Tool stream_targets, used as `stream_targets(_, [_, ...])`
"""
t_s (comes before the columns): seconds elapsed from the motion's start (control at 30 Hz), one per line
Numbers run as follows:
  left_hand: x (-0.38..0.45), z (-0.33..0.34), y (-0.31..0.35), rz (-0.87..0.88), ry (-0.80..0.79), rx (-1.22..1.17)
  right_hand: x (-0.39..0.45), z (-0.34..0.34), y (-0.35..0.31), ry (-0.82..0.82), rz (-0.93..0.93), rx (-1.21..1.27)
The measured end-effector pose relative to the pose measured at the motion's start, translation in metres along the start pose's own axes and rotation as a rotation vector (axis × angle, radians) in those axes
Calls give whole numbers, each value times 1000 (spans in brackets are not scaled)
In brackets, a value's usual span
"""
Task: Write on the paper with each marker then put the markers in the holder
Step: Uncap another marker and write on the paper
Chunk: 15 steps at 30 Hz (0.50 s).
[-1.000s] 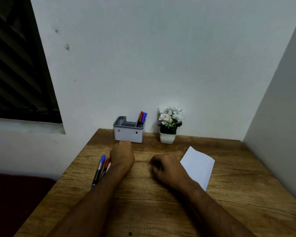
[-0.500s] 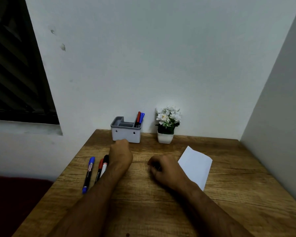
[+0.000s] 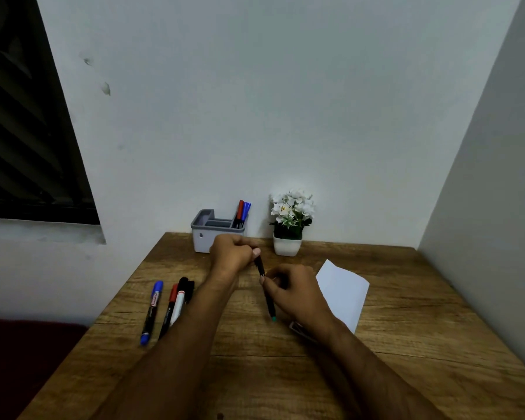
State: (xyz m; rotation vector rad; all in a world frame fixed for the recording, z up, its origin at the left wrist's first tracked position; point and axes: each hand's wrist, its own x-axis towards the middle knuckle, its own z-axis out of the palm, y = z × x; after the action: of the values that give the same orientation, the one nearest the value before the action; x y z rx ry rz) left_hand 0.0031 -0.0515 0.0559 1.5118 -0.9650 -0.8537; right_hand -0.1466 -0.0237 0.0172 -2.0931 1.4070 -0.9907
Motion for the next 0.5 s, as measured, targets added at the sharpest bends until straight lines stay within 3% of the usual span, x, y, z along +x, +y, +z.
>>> stream_targets(0.23, [-12,18,2,-180,-100,-316,2,-7,8,152,47,30])
stream_targets(0.33, [-14,25,0,-267,-167,-411,3,-9,14,134,39,27])
stream_targets(0.5, [-11,39,-3,-309,-101,-487,3,-11,15,126,40,35])
